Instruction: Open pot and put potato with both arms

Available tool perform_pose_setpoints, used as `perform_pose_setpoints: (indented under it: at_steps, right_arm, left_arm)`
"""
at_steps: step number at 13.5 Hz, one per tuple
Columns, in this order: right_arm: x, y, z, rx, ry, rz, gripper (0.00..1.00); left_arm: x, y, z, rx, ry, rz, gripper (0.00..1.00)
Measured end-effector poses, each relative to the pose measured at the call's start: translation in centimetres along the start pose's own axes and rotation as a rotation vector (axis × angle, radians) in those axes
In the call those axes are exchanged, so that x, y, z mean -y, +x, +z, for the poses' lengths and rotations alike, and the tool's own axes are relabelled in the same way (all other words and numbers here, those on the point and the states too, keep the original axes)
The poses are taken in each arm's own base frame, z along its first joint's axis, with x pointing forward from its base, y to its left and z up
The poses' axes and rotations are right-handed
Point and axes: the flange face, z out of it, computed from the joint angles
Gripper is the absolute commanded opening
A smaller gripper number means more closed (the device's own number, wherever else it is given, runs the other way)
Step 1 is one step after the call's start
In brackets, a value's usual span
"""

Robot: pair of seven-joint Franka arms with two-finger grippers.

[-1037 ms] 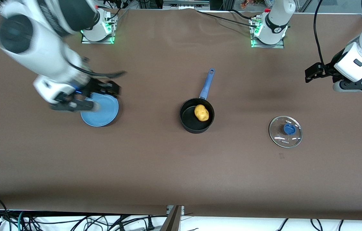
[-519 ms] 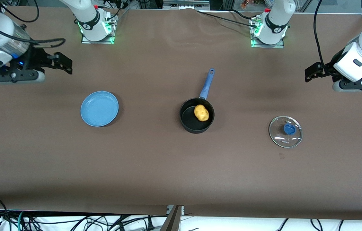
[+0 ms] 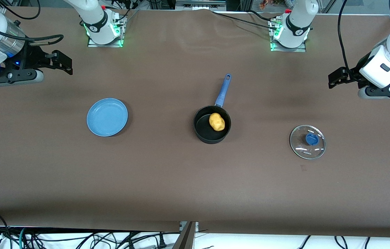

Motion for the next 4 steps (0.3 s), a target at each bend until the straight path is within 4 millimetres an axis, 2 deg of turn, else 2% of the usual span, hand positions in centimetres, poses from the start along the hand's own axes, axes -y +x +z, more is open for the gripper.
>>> perform_pose_setpoints:
  at_steps: [4]
  right_arm:
    - [0.01,-0.01,-0.08,-0.002,0.000,-0.003,1.00]
  left_arm:
    - [-0.20,-0.02,0.00,0.000,0.000,0.004,1.00]
